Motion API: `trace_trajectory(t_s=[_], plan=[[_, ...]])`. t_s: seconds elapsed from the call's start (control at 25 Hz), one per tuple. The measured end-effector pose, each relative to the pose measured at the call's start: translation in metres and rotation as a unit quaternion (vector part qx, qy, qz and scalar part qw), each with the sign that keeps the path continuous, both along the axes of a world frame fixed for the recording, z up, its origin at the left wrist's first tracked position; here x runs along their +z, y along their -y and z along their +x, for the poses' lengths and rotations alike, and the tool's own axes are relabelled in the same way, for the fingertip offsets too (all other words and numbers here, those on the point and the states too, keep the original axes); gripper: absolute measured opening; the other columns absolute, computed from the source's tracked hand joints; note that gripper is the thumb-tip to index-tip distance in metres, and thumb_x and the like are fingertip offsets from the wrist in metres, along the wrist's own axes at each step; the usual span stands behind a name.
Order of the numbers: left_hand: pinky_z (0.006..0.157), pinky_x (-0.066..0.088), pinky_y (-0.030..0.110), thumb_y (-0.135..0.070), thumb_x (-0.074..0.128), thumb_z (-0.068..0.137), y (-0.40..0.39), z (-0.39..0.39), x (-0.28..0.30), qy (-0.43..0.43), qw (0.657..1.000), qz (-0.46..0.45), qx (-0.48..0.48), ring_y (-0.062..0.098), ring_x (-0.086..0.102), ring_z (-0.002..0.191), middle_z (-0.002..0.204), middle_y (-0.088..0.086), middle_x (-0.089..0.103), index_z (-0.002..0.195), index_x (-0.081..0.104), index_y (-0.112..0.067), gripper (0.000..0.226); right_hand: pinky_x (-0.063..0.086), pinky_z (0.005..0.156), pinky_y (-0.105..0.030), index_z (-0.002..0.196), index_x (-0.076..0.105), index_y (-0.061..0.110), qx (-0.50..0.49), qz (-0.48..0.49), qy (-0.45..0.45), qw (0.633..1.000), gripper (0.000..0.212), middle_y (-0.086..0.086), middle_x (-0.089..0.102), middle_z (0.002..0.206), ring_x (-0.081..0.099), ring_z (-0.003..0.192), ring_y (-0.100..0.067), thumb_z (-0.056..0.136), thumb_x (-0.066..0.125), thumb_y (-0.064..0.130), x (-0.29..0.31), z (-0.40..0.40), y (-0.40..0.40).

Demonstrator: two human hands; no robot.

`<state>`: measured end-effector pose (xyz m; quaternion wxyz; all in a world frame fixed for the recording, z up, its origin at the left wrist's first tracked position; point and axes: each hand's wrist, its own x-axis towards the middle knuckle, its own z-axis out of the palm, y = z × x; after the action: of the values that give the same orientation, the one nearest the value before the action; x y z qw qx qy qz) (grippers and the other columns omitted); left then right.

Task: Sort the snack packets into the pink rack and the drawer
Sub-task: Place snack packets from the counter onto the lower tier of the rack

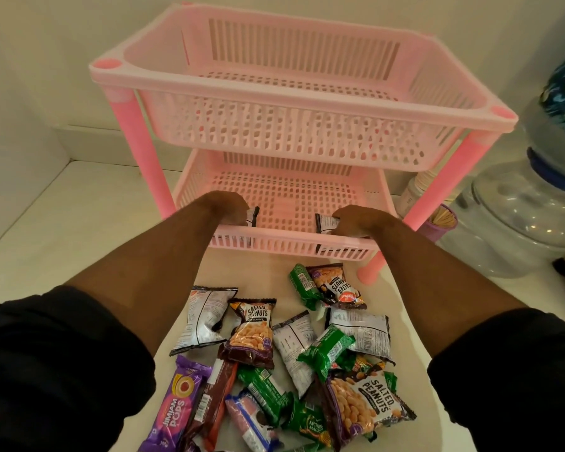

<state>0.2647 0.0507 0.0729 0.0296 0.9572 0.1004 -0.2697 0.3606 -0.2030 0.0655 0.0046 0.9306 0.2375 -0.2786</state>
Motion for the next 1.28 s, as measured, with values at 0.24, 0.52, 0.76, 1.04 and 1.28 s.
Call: trace_trajectory(t_s=[0.24,0.52,0.76,1.04,1.28], plan=[[0.107,0.038,0.038,-0.025,0.046,0.103,0.007,0.0,-0.001,-0.011,1.0,-0.002,0.015,0.029,0.043,0.138,0.159,0.012,0.034,0.156,0.028,-0.01,0.057,0.038,0.103,-0.035,0.141,0.05,0.006,-0.01,-0.001,-0.015,1.0,0.06,-0.015,0.05,0.146,0.051,0.128,-0.03,0.1,0.044,0.051,0.0,-0.003,0.003],[0.109,0.036,0.04,-0.022,0.049,0.101,0.015,-0.014,0.006,0.125,0.98,-0.077,0.131,0.029,0.044,0.137,0.154,0.011,0.042,0.147,0.043,-0.008,0.048,0.034,0.11,-0.041,0.148,0.041,0.007,-0.044,0.086,0.038,0.995,0.068,-0.013,0.038,0.155,0.041,0.138,-0.032,0.102,0.034,0.056,0.007,-0.02,0.014],[0.095,0.048,0.04,-0.026,0.054,0.097,0.057,-0.066,0.006,0.447,0.885,-0.092,0.098,0.027,0.055,0.114,0.121,0.009,0.059,0.129,0.062,-0.014,0.035,0.039,0.1,-0.038,0.137,0.054,0.016,-0.014,0.208,0.207,0.956,0.049,-0.009,0.055,0.136,0.048,0.127,-0.029,0.101,0.045,0.048,0.019,-0.066,0.03],[0.071,0.048,0.031,-0.042,0.052,0.097,0.109,-0.153,-0.03,0.379,0.886,-0.201,0.175,0.012,0.062,0.08,0.106,0.0,0.064,0.111,0.062,-0.022,0.026,0.047,0.069,-0.033,0.102,0.066,0.02,0.114,0.299,0.283,0.904,0.018,0.004,0.062,0.092,0.057,0.085,-0.015,0.096,0.055,0.033,0.011,-0.142,0.081],[0.096,0.044,0.049,-0.074,0.039,0.088,0.124,-0.182,-0.08,0.164,0.978,-0.011,0.129,0.038,0.045,0.126,0.14,0.017,0.041,0.14,0.041,-0.017,0.077,0.047,0.087,-0.039,0.143,0.045,0.029,0.122,0.054,0.076,0.988,0.062,-0.004,0.053,0.123,0.054,0.111,-0.026,0.088,0.064,0.05,-0.029,-0.162,0.127]])
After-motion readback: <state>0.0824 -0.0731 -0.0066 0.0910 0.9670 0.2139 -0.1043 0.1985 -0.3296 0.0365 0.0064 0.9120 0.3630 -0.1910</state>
